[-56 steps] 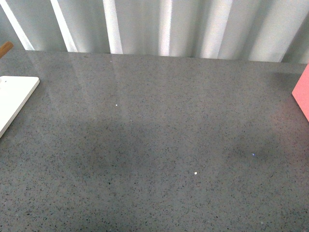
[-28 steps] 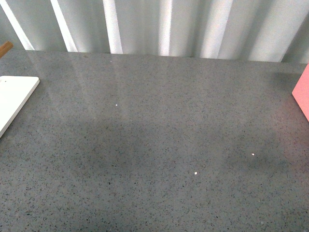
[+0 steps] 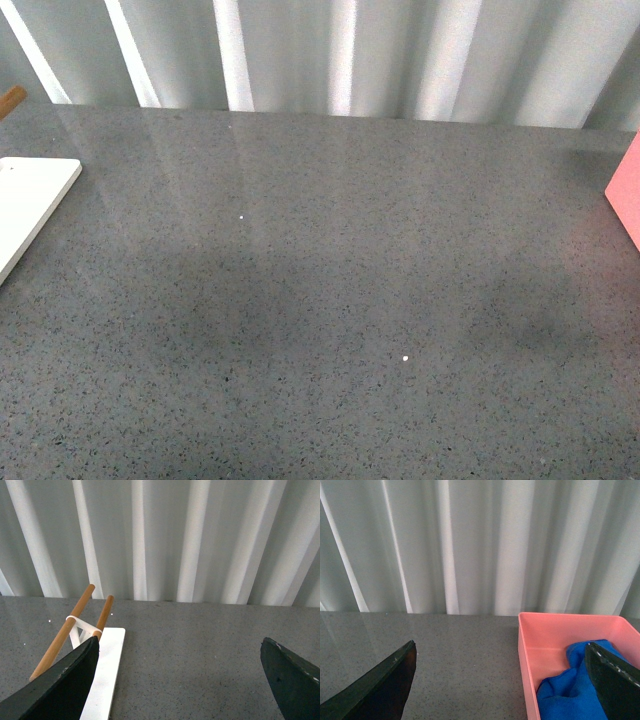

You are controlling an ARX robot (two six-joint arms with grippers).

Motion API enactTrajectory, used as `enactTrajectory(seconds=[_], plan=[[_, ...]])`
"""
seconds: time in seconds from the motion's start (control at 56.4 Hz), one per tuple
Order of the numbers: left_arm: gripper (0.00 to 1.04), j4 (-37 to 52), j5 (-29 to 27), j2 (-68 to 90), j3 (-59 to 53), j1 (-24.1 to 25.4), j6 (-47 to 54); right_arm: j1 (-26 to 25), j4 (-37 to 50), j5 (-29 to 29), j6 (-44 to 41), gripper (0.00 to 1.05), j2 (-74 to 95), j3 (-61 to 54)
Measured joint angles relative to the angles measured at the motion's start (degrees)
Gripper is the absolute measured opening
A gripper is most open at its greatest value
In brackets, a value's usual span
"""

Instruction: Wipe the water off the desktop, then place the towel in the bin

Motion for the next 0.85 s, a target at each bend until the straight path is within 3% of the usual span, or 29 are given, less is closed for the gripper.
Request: enactTrajectory(seconds=[0.852], plan=[[0.98,0.0,0.0,0.0,0.0,0.0,0.0,0.0,0.0,0.0,0.0,0.98,0.0,0.0]])
